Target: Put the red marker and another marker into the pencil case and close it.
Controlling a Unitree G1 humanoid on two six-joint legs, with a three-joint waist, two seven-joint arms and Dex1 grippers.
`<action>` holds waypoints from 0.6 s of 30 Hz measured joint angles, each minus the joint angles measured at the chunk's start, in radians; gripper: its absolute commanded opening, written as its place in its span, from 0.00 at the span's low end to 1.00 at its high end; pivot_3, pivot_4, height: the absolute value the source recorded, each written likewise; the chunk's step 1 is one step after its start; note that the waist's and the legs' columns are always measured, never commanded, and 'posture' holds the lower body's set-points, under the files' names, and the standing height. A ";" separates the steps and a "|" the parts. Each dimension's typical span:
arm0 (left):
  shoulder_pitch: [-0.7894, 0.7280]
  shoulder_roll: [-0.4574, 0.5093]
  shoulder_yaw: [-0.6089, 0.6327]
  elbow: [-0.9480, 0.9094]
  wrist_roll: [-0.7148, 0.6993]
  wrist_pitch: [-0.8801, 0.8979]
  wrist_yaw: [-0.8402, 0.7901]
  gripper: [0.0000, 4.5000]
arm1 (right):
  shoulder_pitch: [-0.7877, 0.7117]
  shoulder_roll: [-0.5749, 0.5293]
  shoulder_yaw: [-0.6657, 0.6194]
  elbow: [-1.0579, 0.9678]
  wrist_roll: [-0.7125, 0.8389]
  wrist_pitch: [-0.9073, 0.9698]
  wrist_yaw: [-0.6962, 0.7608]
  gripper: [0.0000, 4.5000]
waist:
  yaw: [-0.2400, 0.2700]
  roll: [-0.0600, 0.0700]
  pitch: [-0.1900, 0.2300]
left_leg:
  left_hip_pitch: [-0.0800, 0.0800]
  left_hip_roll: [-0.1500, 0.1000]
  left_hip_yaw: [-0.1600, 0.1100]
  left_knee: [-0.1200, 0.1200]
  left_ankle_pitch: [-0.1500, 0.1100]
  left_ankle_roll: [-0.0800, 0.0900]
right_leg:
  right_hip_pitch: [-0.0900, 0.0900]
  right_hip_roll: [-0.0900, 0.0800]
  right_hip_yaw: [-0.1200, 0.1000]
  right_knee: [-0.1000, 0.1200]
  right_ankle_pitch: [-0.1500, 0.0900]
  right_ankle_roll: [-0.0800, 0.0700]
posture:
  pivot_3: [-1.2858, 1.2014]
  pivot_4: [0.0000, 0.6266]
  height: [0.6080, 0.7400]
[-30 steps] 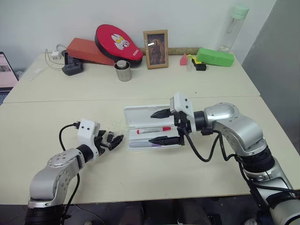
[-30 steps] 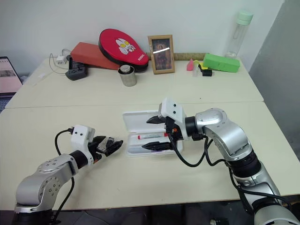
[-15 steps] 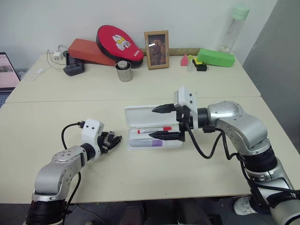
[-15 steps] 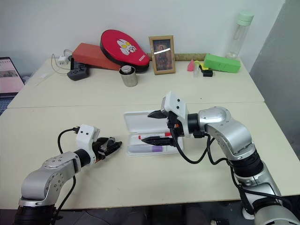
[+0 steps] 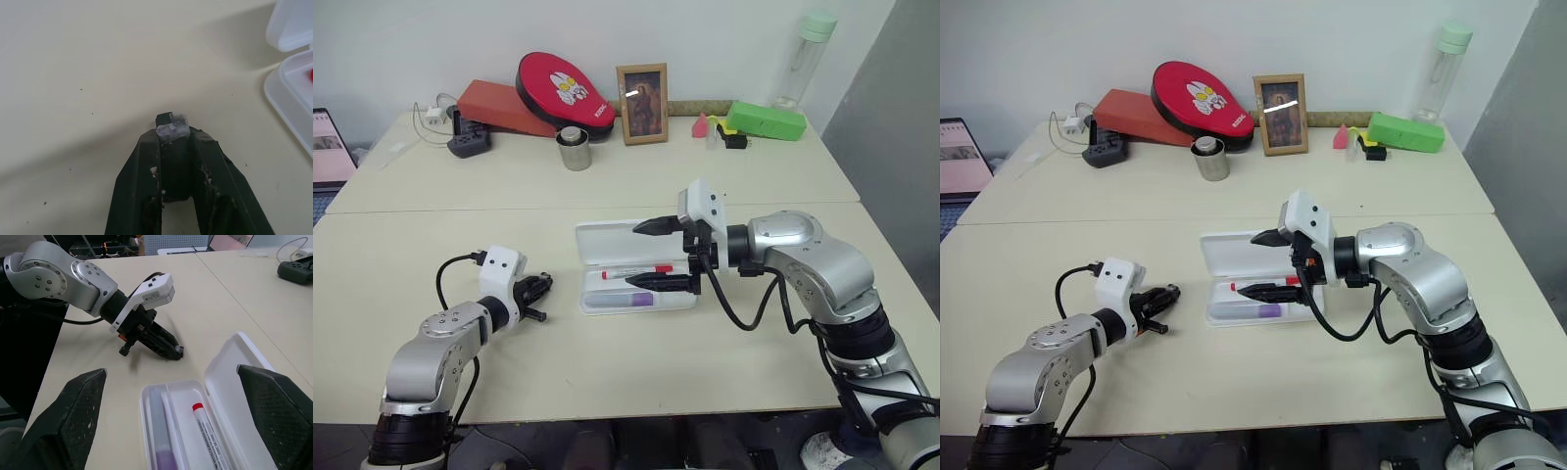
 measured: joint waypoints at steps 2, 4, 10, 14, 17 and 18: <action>0.001 0.002 0.000 0.000 0.003 -0.002 -0.004 0.10 | 0.000 0.000 0.000 0.000 0.000 -0.006 -0.001 1.00 | 0.000 0.000 0.000 | 0.000 0.000 0.000 0.000 0.000 0.000 | 0.000 0.000 0.000 0.000 0.000 0.000 | 0.52 0.24 1.00; 0.007 0.007 0.001 -0.002 0.006 -0.006 -0.010 0.10 | 0.000 0.000 0.000 0.001 0.000 -0.011 -0.002 1.00 | 0.000 0.000 0.000 | 0.000 0.000 0.000 0.000 0.000 0.000 | 0.000 0.000 0.000 0.000 0.000 0.000 | 0.52 0.24 1.00; 0.111 0.135 -0.026 -0.116 -0.010 -0.126 -0.216 0.10 | 0.047 -0.044 -0.057 -0.009 0.037 -0.011 0.003 1.00 | 0.000 0.000 0.001 | -0.003 0.001 0.000 -0.001 0.000 0.000 | -0.002 -0.001 0.001 -0.002 0.000 0.000 | 0.52 0.24 1.00; 0.048 0.206 -0.062 -0.224 -0.074 -0.162 -0.375 0.10 | 0.155 -0.138 -0.122 -0.076 0.081 0.004 0.025 1.00 | 0.020 0.000 0.001 | -0.004 0.000 0.000 0.000 0.000 0.000 | -0.001 -0.002 0.000 -0.003 0.000 0.000 | 0.52 0.24 1.00; -0.097 0.202 -0.165 -0.230 -0.087 -0.145 -0.432 0.10 | 0.205 -0.176 -0.161 -0.116 0.103 0.017 0.011 1.00 | 0.025 0.001 0.002 | -0.004 -0.001 0.003 0.000 0.000 0.000 | -0.001 0.001 -0.001 -0.002 0.000 0.000 | 0.52 0.24 1.00; -0.140 0.197 -0.210 -0.219 -0.077 -0.145 -0.447 0.10 | 0.213 -0.182 -0.167 -0.127 0.112 0.024 0.002 1.00 | 0.024 0.001 0.002 | -0.004 -0.001 0.003 0.000 0.000 0.000 | -0.001 0.001 -0.002 -0.002 0.000 0.000 | 0.52 0.24 1.00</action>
